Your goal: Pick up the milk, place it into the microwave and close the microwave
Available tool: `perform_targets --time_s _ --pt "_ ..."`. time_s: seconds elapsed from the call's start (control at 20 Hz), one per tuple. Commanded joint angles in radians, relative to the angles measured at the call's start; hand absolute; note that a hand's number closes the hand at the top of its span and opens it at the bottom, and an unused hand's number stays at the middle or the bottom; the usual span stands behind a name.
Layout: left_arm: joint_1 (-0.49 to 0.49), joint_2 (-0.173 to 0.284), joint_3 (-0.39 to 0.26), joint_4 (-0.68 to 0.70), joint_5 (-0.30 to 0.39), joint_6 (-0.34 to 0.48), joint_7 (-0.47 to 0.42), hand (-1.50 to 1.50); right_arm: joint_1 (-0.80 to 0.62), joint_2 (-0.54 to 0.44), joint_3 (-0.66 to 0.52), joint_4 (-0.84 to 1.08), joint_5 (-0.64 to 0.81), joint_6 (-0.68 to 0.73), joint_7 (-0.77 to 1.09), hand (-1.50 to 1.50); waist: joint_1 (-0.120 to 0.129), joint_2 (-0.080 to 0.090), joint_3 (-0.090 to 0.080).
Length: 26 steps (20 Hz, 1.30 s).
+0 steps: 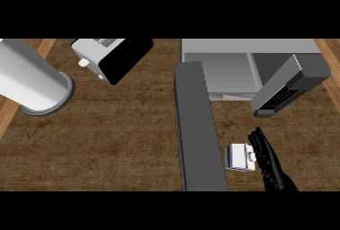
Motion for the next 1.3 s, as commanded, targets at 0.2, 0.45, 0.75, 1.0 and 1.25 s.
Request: perform_targets --time_s 0.2,0.45,0.75,1.0,1.25 --pt "0.049 -0.014 0.07 0.028 0.048 -0.094 -0.049 -1.5 -0.014 0.005 -0.121 0.195 -0.074 -0.009 -0.12 -1.5 0.0 0.0 0.0" --pt "0.03 -0.043 0.042 0.03 -0.013 -0.072 -0.046 -1.5 -0.1 0.002 -0.19 0.341 -0.061 -0.021 -0.179 -1.5 -0.001 0.001 0.0" --pt "0.13 -0.053 0.076 0.063 0.042 -0.173 -0.133 -1.5 -0.171 -0.009 -0.273 0.616 -0.104 0.027 -0.37 -1.5 0.007 0.0 0.0" --pt "0.07 -0.053 0.105 0.098 0.039 -0.17 -0.114 -1.5 -0.148 0.002 -0.248 0.637 -0.086 0.041 -0.387 -1.5 0.001 0.0 0.0" --pt "0.014 -0.043 0.106 0.001 0.049 -0.114 -0.004 -1.5 -0.269 -0.052 -0.344 0.878 -0.115 0.11 -0.54 -1.5 0.002 0.001 0.0"
